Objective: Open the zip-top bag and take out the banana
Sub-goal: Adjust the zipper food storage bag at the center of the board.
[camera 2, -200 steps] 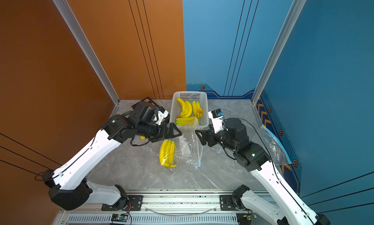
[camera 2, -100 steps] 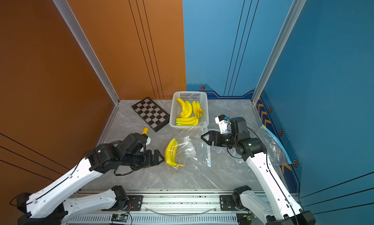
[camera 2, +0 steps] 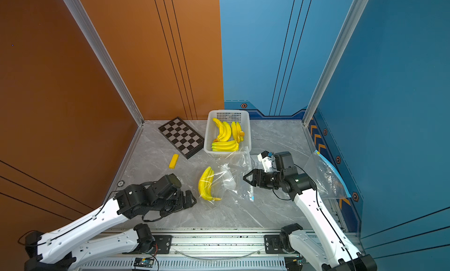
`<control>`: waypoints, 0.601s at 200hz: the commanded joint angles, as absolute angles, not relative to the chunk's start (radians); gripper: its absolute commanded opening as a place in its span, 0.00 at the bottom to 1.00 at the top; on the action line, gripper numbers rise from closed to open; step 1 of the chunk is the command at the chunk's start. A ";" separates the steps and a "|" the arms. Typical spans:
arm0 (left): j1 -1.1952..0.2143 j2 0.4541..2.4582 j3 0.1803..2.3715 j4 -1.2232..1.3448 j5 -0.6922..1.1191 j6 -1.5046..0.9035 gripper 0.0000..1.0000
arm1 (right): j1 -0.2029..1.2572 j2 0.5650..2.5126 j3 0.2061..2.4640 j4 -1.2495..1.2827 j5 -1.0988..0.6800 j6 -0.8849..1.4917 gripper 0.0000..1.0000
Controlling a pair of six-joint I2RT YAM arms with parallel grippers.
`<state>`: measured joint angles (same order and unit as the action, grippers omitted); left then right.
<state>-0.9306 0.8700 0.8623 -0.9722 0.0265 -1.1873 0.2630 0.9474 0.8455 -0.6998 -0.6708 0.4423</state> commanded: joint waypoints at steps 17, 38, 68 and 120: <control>-0.910 0.836 0.842 -0.942 0.041 -1.216 0.98 | 0.270 1.018 0.863 -0.699 -0.630 0.370 0.67; -0.901 0.834 0.836 -0.942 0.053 -1.212 0.98 | 0.274 1.063 0.875 -0.695 -0.643 0.336 0.66; -0.882 0.823 0.820 -0.942 0.069 -1.208 0.98 | 0.283 1.084 0.893 -0.669 -0.669 0.330 0.62; -0.848 0.792 0.784 -0.942 0.093 -1.204 0.98 | 0.302 1.083 0.898 -0.610 -0.691 0.343 0.60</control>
